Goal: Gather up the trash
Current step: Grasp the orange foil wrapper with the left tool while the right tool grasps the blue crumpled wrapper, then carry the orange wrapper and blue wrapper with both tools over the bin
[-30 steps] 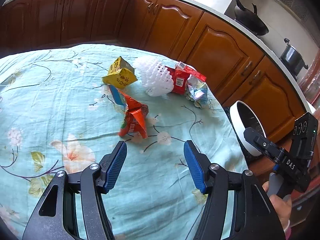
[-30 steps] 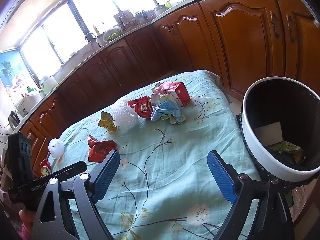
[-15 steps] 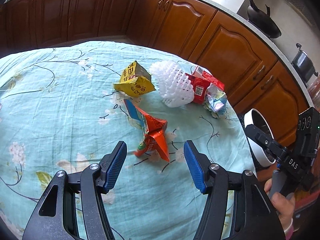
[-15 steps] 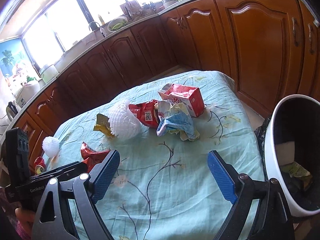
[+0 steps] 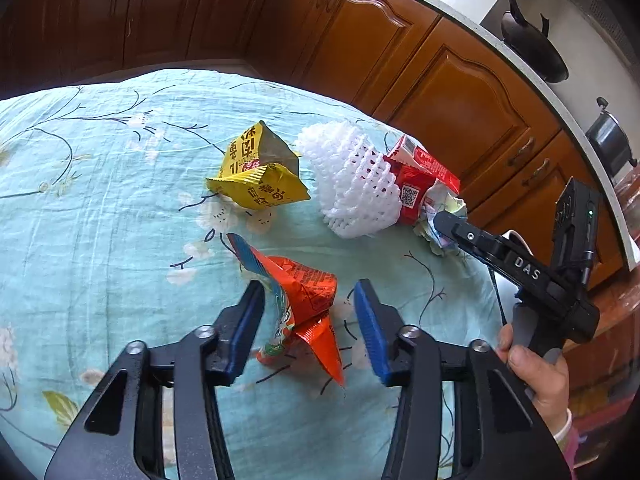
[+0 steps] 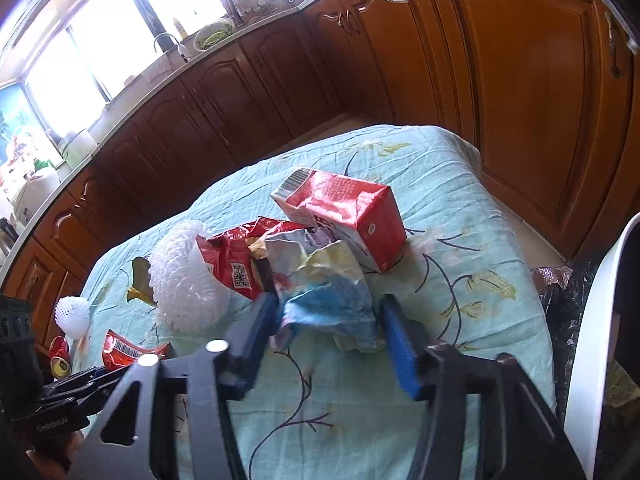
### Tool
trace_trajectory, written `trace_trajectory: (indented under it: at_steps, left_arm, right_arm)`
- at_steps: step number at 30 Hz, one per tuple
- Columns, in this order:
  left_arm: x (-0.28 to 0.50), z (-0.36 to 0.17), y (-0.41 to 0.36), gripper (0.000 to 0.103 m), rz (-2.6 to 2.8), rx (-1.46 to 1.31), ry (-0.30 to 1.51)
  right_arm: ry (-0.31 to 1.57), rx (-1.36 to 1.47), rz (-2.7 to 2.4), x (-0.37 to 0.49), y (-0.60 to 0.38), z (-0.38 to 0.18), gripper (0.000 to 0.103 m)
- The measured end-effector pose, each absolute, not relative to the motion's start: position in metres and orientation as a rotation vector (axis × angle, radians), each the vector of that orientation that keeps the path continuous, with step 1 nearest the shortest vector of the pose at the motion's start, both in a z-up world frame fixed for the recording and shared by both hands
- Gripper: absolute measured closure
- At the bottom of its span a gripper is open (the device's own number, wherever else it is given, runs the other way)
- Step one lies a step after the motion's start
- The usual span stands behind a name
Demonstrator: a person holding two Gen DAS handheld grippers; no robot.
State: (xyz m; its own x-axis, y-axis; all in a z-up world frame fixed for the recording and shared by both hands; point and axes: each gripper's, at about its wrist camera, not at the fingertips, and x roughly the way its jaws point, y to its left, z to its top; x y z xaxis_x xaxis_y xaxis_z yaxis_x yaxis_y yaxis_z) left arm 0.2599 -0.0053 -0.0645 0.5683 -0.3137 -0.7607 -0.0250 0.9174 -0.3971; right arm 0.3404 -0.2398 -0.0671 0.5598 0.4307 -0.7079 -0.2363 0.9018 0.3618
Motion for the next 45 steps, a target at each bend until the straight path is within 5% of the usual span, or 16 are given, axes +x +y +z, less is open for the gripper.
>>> trace_trajectory:
  at_steps: [5, 45]
  left_arm:
    - [0.256, -0.064, -0.013, 0.079, -0.194, -0.36, 0.949]
    - [0.196, 0.001, -0.162, 0.079, -0.521, -0.162, 0.849]
  right_arm:
    - [0.859, 0.239, 0.403, 0.317, -0.244, -0.057, 0.064]
    - [0.718, 0.401, 0.182, 0.165, -0.395, -0.019, 0.064]
